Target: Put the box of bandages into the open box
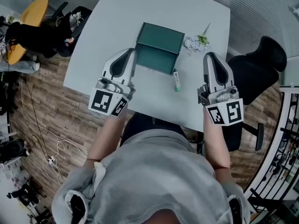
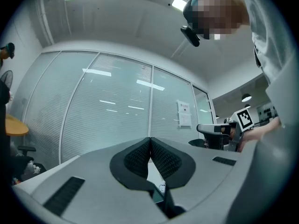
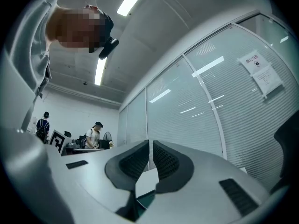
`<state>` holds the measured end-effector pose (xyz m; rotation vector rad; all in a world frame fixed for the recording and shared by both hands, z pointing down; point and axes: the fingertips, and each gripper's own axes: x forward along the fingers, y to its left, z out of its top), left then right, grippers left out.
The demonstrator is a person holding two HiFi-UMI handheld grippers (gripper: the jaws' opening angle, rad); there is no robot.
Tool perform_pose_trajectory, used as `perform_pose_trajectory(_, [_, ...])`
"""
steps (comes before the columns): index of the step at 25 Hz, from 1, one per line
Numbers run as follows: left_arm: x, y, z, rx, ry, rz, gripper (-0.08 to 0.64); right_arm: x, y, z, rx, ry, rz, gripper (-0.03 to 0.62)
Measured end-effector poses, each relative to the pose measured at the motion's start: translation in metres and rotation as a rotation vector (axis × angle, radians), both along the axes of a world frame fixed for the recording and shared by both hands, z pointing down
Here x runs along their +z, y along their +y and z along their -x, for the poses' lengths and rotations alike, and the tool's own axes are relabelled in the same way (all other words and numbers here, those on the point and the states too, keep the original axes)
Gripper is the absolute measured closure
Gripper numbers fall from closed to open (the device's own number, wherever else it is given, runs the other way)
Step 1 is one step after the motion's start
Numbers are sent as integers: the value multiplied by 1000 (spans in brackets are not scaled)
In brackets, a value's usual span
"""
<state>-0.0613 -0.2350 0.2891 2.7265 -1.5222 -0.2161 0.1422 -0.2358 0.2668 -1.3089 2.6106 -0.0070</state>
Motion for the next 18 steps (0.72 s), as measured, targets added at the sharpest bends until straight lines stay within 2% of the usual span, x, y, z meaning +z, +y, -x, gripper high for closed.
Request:
perform_pose_trajectory(3, [6,-14,3,21,-4,13,541,5,-11,7,17,9,11,538])
perform_pose_trajectory(6, [15,-25,4,38,-3,24,540,25,-23,9,62,42,70,538])
perform_pose_trajectory(11, [18,-28,-4,99,-7,-36,541,79,-33,7,88,110,202,538])
perform_pose_trajectory(14, [32,-33,-7,116,-20,-16,541,135,-38,6,82,181,315,537])
perform_pose_trajectory(18, [49,-41,-11,141,-24,22,541,216,-30,17,14,237,508,532])
